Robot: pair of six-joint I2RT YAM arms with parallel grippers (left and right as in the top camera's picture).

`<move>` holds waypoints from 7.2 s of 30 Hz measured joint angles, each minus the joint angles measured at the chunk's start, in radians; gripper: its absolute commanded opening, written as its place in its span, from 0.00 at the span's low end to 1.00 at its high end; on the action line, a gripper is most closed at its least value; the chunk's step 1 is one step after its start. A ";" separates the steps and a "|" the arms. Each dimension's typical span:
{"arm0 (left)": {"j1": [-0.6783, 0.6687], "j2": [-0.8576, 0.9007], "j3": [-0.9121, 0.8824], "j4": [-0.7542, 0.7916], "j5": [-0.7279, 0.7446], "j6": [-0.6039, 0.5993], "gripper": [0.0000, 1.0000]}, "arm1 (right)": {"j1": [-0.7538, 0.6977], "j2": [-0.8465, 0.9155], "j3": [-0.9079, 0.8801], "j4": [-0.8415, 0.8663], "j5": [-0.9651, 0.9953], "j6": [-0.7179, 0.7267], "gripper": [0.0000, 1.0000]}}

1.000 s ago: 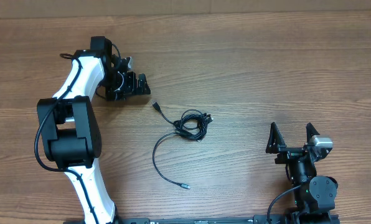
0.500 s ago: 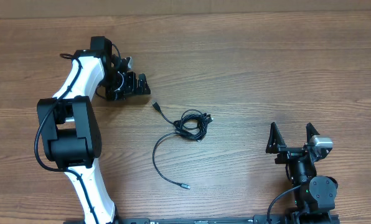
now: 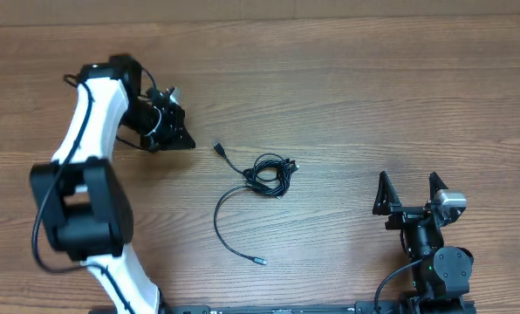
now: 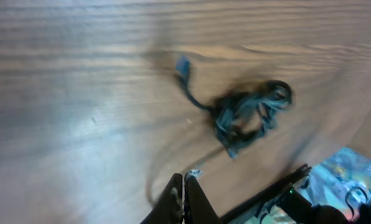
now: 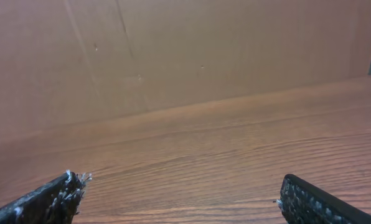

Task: Untangle cables
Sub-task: 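Raise the left arm and move its gripper toward the black cable coil, then move the right gripper in to meet the left gripper at the coil, then grasp the black cable coil with both grippers from opposite sides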

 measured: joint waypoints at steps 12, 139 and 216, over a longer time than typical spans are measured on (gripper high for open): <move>-0.299 -0.156 -0.290 0.307 -0.060 -0.166 0.04 | 0.000 0.000 0.000 -0.003 -0.018 0.003 1.00; -0.333 -0.243 -0.580 0.525 -0.272 -0.257 0.25 | 0.602 1.749 0.840 -0.153 -0.579 0.974 0.39; -0.091 -0.155 -0.542 0.418 0.299 0.050 0.04 | 0.641 1.610 0.849 0.001 -0.642 0.671 0.04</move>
